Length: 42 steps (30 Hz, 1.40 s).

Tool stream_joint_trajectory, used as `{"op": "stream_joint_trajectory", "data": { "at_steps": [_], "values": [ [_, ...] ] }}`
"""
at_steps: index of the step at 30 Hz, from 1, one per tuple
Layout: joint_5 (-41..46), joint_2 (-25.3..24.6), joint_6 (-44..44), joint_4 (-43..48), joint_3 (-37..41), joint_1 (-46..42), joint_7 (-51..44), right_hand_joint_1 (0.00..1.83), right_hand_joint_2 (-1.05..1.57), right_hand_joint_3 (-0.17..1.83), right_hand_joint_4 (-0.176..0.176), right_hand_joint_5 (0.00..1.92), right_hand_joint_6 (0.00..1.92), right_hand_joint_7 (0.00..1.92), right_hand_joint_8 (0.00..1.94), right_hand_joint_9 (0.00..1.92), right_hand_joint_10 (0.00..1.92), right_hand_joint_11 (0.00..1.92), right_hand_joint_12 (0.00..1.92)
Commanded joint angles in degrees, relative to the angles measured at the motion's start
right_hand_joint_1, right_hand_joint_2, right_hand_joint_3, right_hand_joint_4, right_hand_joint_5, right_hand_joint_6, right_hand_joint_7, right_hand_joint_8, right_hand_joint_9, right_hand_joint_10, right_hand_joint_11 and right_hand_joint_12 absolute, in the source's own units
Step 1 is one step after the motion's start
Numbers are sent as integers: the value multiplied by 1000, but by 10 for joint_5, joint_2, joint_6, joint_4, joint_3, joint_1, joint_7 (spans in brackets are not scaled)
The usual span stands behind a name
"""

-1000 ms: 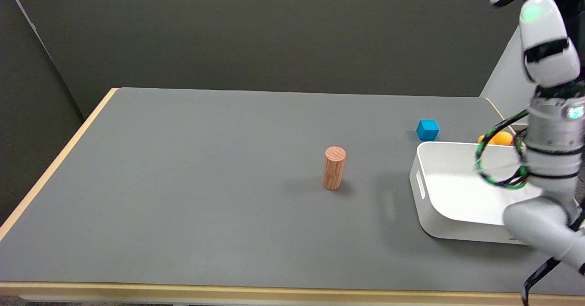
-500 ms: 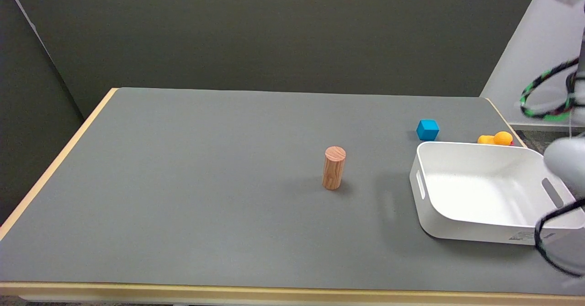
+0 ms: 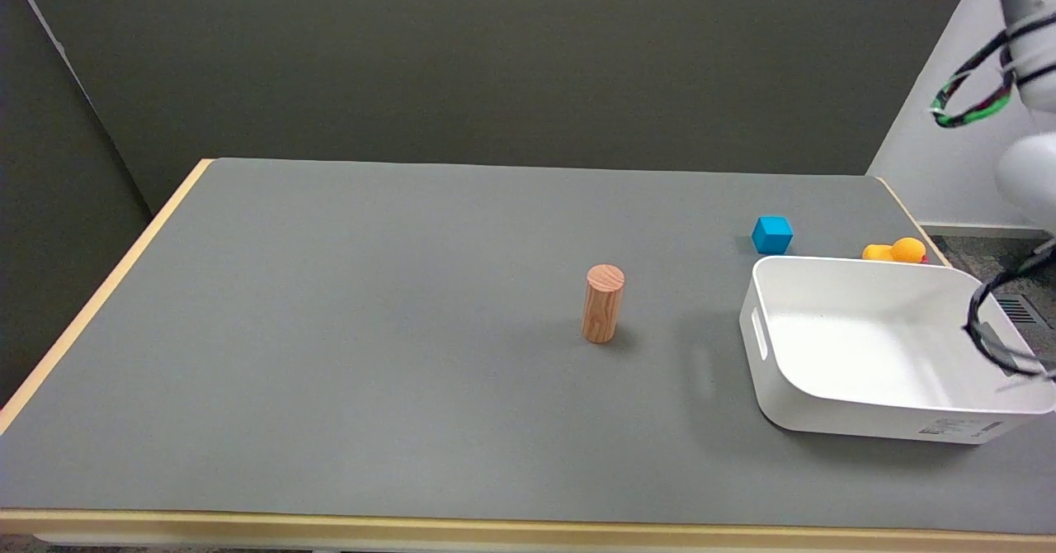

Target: Pick up the blue cube.

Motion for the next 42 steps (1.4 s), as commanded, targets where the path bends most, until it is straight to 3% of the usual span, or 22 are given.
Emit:
{"op": "stream_joint_trajectory", "data": {
  "at_steps": [1, 14, 28, 42],
  "values": [
    [-72, 85, -231, -111, -229, 213, -29, 806, 708, 902, 31, 432, 912, 526, 572, 435, 948, 234, 1314],
    [6, 130, -277, -100, -218, 109, -39, 798, 689, 906, 53, 441, 936, 544, 601, 461, 993, 267, 1365],
    [120, 142, -283, -78, -185, -12, -73, 745, 671, 900, 53, 438, 912, 549, 608, 467, 1014, 294, 1418],
    [121, 137, -287, -74, -226, -26, -86, 750, 632, 927, 47, 410, 801, 486, 534, 438, 977, 254, 1408]
  ]
}}
